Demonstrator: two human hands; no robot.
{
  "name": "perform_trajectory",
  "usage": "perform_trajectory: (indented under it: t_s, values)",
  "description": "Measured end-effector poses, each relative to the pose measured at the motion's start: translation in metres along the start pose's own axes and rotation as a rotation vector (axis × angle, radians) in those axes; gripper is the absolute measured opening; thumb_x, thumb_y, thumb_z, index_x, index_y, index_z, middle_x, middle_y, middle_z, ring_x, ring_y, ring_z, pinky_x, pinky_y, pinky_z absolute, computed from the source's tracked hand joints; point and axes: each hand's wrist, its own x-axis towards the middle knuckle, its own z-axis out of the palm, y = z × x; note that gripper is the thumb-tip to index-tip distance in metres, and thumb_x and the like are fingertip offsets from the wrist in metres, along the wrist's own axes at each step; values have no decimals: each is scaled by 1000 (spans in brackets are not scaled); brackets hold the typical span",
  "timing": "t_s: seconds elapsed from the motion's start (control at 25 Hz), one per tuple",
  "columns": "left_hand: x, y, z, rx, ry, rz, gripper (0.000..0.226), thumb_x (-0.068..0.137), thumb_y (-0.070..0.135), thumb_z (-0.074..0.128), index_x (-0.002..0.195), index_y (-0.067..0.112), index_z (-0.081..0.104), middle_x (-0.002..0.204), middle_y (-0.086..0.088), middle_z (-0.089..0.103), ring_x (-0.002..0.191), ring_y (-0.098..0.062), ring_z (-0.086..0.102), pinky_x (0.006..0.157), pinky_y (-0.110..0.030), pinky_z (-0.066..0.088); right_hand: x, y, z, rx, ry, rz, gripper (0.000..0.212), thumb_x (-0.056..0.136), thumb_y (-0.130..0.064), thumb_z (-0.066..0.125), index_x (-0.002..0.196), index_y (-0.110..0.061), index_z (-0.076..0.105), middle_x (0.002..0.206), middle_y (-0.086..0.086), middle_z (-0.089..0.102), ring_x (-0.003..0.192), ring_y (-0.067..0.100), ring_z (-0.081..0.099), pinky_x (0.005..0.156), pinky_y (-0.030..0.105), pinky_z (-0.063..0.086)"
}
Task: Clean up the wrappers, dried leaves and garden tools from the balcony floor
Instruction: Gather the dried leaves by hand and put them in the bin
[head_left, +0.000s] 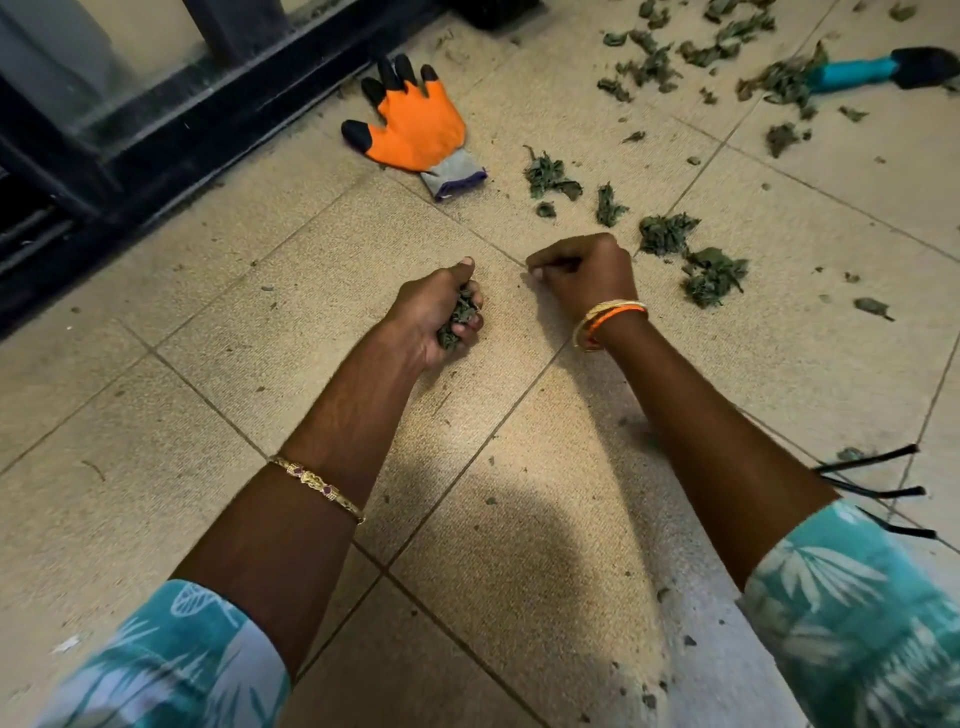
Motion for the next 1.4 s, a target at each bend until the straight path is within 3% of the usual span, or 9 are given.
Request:
perform_trajectory:
  t_s: [0.16, 0.36, 0.56, 0.72, 0.84, 1.0, 1.2, 1.32, 1.4]
  values:
    - [-9, -14, 28, 199, -9, 82, 33, 99, 31, 48, 84, 5, 63, 61, -2, 49, 37, -9, 40, 32, -14, 25, -39, -6, -34, 435, -134, 125, 16, 75, 3, 72, 82, -11, 71, 74, 4, 69, 68, 7, 67, 71, 23, 57]
    - [-23, -32, 83, 328, -83, 144, 34, 97, 37, 50, 79, 9, 59, 57, -2, 52, 39, -12, 43, 36, -15, 27, -67, -6, -42, 92, 113, 112, 39, 80, 4, 58, 115, -13, 58, 79, 10, 71, 71, 17, 68, 74, 33, 57]
    - [-16, -37, 116, 374, -37, 147, 30, 99, 31, 46, 88, 7, 60, 65, -6, 55, 44, -14, 46, 35, -13, 29, -72, 3, -66, -30, 36, 128, 77, 81, 6, 52, 146, -16, 17, 95, 10, 69, 82, 19, 63, 73, 29, 51]
    - [-15, -39, 128, 449, -119, 127, 29, 97, 31, 50, 80, 11, 62, 57, 0, 57, 40, -9, 48, 34, -14, 30, -67, 24, -79, -112, 188, 62, 58, 82, -5, 61, 134, -14, 39, 80, 4, 65, 76, 22, 63, 72, 35, 53]
    - [-4, -37, 127, 354, -159, 37, 28, 96, 30, 52, 72, 16, 52, 58, 2, 49, 41, -8, 40, 32, -14, 26, -45, 50, -105, -144, 227, 101, 35, 82, -11, 62, 117, -11, 57, 107, 11, 57, 100, 23, 54, 87, 33, 48]
    - [5, -35, 127, 256, -123, -37, 25, 89, 27, 60, 69, 17, 48, 57, 3, 45, 42, -9, 34, 32, -16, 23, -10, 93, -118, -479, -92, 100, 54, 84, -19, 65, 134, -10, 46, 143, 19, 33, 132, 36, 30, 105, 37, 33]
    - [5, -37, 131, 244, -104, -56, 22, 82, 25, 70, 74, 16, 52, 59, 4, 46, 35, -6, 34, 31, -16, 25, -31, 118, -96, -499, 63, -224, 18, 83, 0, 59, 97, 1, 70, 110, 20, 65, 100, 39, 59, 84, 35, 48]
    - [4, -36, 129, 174, -98, -60, 27, 80, 33, 74, 77, 17, 54, 62, 4, 48, 35, -5, 37, 33, -17, 28, -36, 119, -104, -397, 156, -137, 14, 79, 3, 63, 88, 0, 74, 91, 18, 70, 88, 35, 62, 78, 34, 50]
    - [-1, -36, 128, 157, -116, -68, 27, 83, 35, 71, 74, 17, 54, 64, 3, 50, 35, -5, 39, 32, -16, 30, -36, 109, -122, -177, 187, 64, 16, 78, 6, 66, 91, 1, 73, 90, 16, 71, 84, 23, 65, 74, 15, 50]
